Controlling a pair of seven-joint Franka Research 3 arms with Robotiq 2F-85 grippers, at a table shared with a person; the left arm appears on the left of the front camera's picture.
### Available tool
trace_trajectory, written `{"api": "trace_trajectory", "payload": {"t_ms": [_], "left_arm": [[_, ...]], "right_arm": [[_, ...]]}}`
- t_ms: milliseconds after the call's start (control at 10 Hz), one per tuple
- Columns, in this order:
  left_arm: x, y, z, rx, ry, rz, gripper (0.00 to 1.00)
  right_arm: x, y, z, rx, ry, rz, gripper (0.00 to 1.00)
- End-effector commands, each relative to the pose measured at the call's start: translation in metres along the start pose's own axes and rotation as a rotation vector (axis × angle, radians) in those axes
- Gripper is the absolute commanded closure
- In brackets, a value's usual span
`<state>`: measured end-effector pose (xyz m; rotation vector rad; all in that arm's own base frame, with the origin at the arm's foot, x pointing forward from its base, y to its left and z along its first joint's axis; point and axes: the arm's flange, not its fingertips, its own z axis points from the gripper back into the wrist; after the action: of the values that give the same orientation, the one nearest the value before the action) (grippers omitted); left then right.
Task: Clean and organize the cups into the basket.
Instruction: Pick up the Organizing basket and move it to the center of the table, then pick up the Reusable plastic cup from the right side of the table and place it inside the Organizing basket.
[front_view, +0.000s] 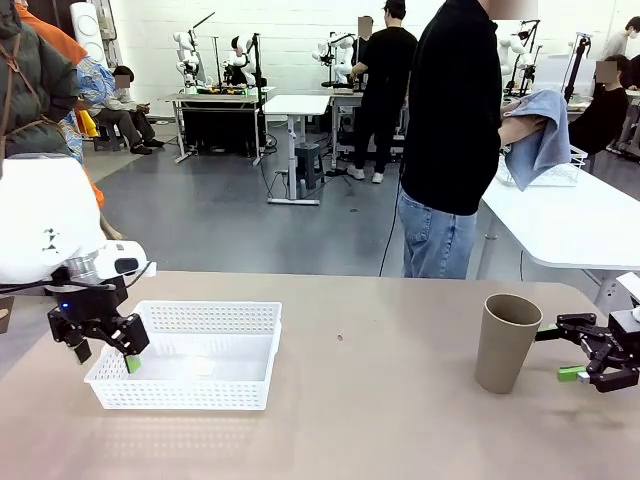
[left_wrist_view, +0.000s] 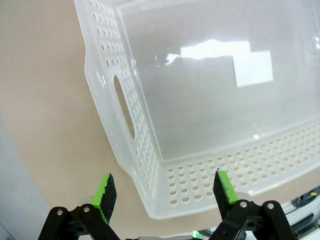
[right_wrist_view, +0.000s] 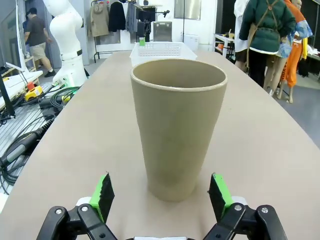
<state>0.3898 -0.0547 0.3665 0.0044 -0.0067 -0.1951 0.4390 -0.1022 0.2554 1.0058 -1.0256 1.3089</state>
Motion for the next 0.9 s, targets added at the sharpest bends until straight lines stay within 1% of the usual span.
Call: {"api": "trace_trajectory", "payload": {"t_ms": [0, 200, 300, 800], "left_arm": [[0.0104, -0.0071, -0.0067, 0.091, -0.024, 0.035, 0.00], [0.0074, -0.0056, -0.0082, 0.158, -0.032, 0.091, 0.00], [0.0060, -0.0081, -0.0046, 0.072, -0.020, 0.027, 0.00], [0.0060, -0.0081, -0.0046, 0.072, -0.020, 0.027, 0.00]], "right_arm": [[-0.0103, -0.0006, -0.0031, -0.002, -0.029, 0.040, 0.00], [-0.0089, -0.0010, -0.0027, 0.007, -0.024, 0.024, 0.00], [-0.0013, -0.0009, -0.0005, 0.004, -0.006, -0.002, 0.00], [-0.0023, -0.0005, -0.0005, 0.004, -0.006, -0.007, 0.00]]}}
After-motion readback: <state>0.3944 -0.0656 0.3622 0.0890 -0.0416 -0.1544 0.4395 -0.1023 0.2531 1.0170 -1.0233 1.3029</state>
